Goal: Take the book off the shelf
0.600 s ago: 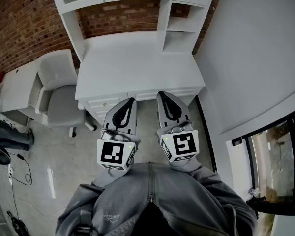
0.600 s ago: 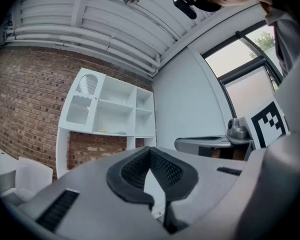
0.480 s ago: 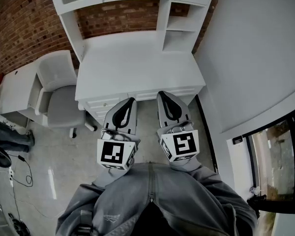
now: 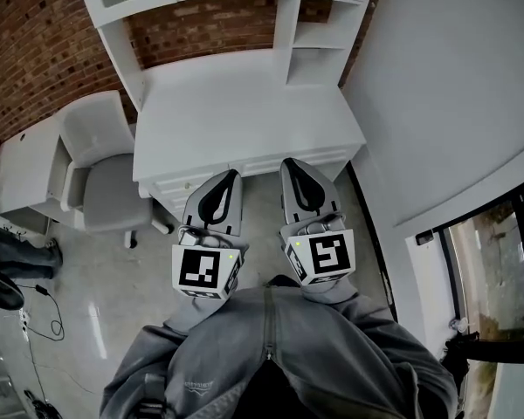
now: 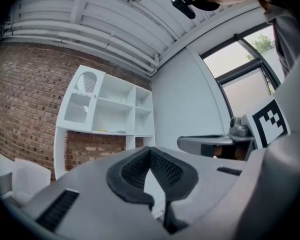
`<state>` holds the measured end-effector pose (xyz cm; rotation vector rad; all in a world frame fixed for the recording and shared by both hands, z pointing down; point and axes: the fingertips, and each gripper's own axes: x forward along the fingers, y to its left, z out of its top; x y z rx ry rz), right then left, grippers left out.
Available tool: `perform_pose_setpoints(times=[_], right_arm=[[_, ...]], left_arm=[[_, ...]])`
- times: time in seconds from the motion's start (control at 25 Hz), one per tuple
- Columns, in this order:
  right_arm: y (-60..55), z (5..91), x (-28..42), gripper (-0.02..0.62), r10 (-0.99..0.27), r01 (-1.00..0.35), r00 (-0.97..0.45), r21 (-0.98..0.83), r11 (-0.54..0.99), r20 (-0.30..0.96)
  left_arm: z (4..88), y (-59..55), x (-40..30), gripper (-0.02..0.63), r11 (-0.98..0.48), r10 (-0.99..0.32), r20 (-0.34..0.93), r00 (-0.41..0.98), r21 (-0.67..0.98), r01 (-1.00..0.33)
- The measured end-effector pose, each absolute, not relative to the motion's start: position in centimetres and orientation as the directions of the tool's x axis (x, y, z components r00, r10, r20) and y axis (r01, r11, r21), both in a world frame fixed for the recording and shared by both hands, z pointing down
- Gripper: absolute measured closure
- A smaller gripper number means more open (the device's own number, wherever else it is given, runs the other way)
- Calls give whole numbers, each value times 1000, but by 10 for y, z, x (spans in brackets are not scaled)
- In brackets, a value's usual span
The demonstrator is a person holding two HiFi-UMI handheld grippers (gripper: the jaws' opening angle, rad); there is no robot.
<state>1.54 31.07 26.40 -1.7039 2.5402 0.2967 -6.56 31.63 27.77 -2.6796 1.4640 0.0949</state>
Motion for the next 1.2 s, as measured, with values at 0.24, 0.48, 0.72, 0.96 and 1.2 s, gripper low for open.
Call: perform_pose_setpoints(times=[0.24, 0.48, 0.72, 0.96, 1.2], right_arm=[[307, 273, 11, 569, -909, -922, -387, 97, 376, -153], [289, 273, 13, 569, -905, -920, -392, 87, 382, -165], [257, 274, 17, 569, -901, -915, -402, 86, 393, -165], [211, 277, 29, 569, -900, -914, -405, 79, 398, -158], [164, 281, 40, 568, -896, -907, -421, 62, 416, -143]], left_arm=[[284, 312, -69, 600, -551, -829, -90, 552, -38, -833], [284, 294, -66, 600, -562, -820, -110, 562, -34, -827], [284, 261, -63, 600, -551, -828, -109, 550, -27, -834], [287, 215, -55, 600, -542, -835, -105, 540, -19, -840], [287, 172, -43, 600, -528, -844, -102, 526, -7, -849]])
